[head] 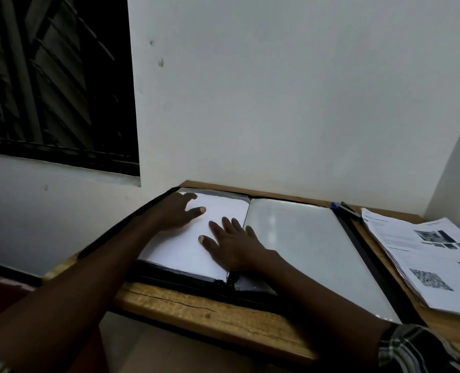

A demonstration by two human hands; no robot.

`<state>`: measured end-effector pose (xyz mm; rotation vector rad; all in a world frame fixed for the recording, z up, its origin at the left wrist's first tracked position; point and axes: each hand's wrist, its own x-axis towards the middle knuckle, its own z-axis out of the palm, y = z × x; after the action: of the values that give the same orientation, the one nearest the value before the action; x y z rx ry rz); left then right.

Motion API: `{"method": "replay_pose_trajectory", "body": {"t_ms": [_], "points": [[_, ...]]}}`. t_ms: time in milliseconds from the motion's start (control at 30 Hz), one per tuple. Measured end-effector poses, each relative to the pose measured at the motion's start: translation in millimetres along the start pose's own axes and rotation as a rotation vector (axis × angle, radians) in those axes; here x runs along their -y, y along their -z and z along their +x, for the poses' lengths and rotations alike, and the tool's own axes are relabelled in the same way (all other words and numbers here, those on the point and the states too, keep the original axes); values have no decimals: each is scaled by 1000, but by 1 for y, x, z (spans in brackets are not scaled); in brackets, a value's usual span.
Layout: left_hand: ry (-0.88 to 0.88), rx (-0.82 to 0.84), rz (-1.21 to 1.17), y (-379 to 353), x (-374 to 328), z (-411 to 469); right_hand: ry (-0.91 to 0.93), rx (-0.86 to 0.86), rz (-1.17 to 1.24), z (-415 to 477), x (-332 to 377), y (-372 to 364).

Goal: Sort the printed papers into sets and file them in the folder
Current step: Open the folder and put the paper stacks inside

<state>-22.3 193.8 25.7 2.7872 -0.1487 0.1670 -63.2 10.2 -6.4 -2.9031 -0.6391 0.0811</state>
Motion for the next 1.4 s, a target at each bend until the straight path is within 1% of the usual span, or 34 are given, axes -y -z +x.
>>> {"method": "replay_pose_trajectory", "body": {"t_ms": [100, 167, 233, 300, 367, 567, 633, 700, 833, 900, 1000, 1100, 1167, 1267, 1400], "points": [[68, 77, 52, -19, -3, 13, -10, -3, -10, 0, 2, -4], [92, 93, 62, -28, -6, 20, 13, -24, 27, -2, 2, -2], [84, 85, 30, -30, -15, 23, 55, -87, 140, -7, -2, 5], [56, 68, -31, -28, -29, 25, 58, -155, 324, -15, -11, 15], [16, 40, -75, -29, -45, 24, 15, -209, 430, -24, -27, 25], [-116, -138, -137, -39, -101, 26, -125, -370, 529, -57, -100, 52], [-162, -171, -141, -44, -125, 27, -189, -424, 557, -72, -128, 60], [-204, -136, -126, -52, -154, 28, -246, -479, 555, -89, -161, 69], [-268, 18, -34, -66, -209, 32, -365, -616, 622, -125, -226, 83], [-309, 39, -24, -74, -236, 37, -429, -676, 644, -140, -253, 87], [-366, 53, -90, -87, -276, 40, -512, -771, 652, -154, -286, 90], [-410, 25, -150, -101, -307, 45, -568, -874, 697, -159, -309, 85], [-409, -26, -201, -110, -321, 54, -590, -898, 708, -160, -319, 79], [-349, -84, -296, -123, -337, 70, -602, -915, 709, -159, -327, 75], [-284, -80, -398, -138, -354, 91, -586, -891, 688, -155, -331, 73]]}}
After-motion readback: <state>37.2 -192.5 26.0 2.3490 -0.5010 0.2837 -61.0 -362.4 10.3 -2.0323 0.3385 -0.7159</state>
